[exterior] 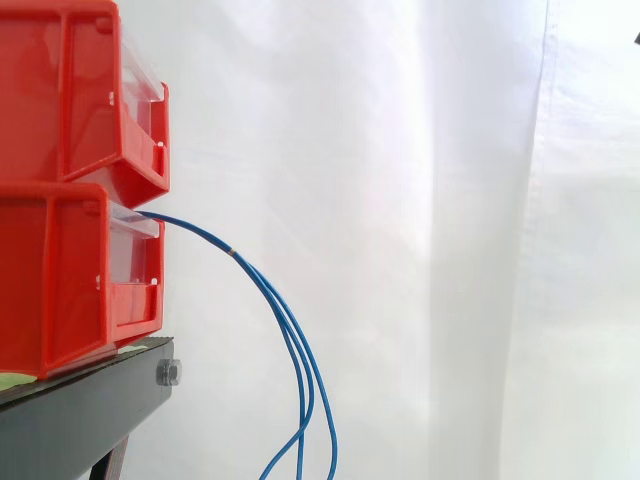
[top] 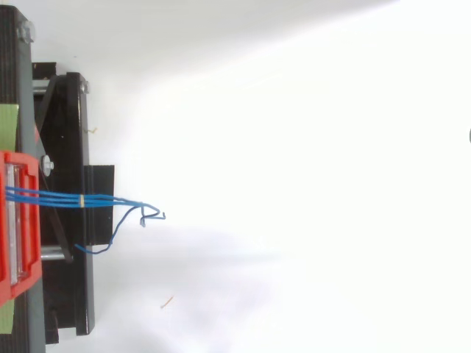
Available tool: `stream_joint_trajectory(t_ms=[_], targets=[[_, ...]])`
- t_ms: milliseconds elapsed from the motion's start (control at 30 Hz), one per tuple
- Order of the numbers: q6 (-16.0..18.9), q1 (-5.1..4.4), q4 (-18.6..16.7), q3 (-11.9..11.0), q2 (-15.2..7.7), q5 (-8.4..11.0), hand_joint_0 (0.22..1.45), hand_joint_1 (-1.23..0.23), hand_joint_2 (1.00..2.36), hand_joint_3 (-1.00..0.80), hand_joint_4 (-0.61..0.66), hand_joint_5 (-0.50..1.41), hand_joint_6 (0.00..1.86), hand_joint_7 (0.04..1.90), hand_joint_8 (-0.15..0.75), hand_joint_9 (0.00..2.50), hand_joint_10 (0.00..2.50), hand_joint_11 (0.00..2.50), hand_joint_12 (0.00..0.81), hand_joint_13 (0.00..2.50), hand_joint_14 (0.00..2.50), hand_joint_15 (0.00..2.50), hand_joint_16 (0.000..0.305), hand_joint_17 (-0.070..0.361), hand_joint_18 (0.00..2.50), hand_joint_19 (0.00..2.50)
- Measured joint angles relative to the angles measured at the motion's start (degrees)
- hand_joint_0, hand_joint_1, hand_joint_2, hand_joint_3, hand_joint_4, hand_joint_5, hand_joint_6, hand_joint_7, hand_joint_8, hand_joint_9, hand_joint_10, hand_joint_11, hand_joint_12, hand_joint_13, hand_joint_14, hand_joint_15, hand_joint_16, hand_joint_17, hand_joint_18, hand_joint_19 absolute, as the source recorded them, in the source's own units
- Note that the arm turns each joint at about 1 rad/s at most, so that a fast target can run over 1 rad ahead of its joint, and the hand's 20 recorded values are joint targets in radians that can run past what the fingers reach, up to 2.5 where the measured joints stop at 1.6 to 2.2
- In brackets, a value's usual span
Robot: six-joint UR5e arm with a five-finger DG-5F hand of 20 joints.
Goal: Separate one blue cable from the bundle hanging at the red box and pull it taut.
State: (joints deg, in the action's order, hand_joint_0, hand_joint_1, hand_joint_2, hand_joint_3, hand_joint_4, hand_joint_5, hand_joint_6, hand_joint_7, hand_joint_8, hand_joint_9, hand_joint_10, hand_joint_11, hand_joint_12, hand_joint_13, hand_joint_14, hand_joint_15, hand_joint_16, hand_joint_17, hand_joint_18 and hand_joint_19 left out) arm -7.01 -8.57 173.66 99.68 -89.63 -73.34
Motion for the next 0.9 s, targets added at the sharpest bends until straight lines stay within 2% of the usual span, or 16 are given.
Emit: stream_joint_trajectory(t_ms=[100,233,333,467,733,900], targets=[[-0.05,-0.16,-0.70,0.01,-0.12,-0.68,0.47,-0.60,1.00,-0.50,0.15,-0.23,0.50,0.71,0.284,0.56,0.00,0.19,0.375,0.58,0.01,0.23,0.051,0.116,0.48,0.31],[-0.05,-0.28,-1.71,0.00,-1.45,-2.05,0.47,-0.60,1.00,-0.50,0.14,-0.23,0.50,0.70,0.281,0.56,0.00,0.20,0.376,0.59,0.01,0.23,0.052,0.116,0.49,0.32],[0.43,-0.17,-3.47,-0.01,-4.37,-3.84,0.47,-0.61,1.00,-0.50,0.14,-0.23,0.50,0.70,0.281,0.55,0.00,0.19,0.378,0.59,0.01,0.24,0.052,0.116,0.49,0.32],[1.44,0.14,-5.98,-0.03,-7.80,-5.27,0.47,-0.63,1.00,-0.50,0.14,-0.23,0.50,0.71,0.279,0.55,0.00,0.20,0.376,0.59,0.01,0.24,0.051,0.115,0.50,0.33],[1.14,0.34,-12.04,-0.51,-13.29,-5.20,0.48,-0.64,1.00,-0.50,0.14,-0.23,0.50,0.70,0.277,0.55,0.01,0.22,0.375,0.60,0.01,0.24,0.051,0.115,0.51,0.33],[1.04,0.62,-13.39,-1.88,-15.75,-4.71,0.48,-0.64,1.00,-0.50,0.14,-0.23,0.50,0.70,0.279,0.56,0.01,0.22,0.374,0.60,0.01,0.25,0.051,0.115,0.51,0.34]])
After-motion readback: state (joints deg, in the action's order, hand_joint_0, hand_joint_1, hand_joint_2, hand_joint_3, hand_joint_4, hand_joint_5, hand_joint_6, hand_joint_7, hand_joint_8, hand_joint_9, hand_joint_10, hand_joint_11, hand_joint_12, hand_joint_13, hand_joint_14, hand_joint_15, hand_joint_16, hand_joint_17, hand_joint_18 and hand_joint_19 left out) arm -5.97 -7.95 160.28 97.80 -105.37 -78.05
